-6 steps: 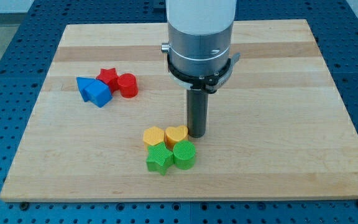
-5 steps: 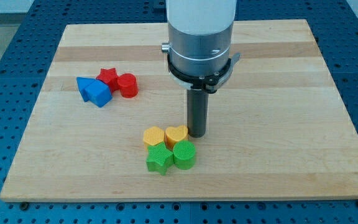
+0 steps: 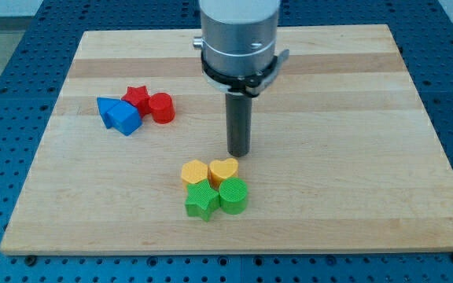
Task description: Adjust the red blocks closer to the blue blocks
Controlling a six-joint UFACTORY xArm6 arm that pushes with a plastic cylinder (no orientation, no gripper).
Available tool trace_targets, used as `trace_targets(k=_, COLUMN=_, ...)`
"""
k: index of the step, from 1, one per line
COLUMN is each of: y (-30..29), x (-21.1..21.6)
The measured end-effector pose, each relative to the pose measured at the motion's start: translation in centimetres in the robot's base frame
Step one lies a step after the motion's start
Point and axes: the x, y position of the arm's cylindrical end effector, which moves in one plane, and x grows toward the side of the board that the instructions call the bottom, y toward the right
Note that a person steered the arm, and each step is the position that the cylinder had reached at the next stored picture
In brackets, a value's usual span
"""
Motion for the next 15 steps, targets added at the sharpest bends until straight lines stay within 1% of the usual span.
trace_targets(k=1, y=-0.2, x=-0.1)
trace_targets(k=2, y=0.3, x=-2.8)
trace_targets(k=4, y=0.1, x=-5.9)
trace_targets(k=5, y=-2.5, x=-8.1)
trace_targets(k=8, y=-10.1, x=-8.2)
trace_targets(k=10, y=-13.3, x=-8.2)
trace_targets(k=11, y=-11.6, x=-8.2)
trace_targets(k=12, y=-7.3, x=-8.5)
trace_targets(k=13, y=-8.4, x=-11.2)
trace_targets(k=14, y=-11.7, x=-13.5)
trace_targets(k=15, y=-14.7, x=-13.9)
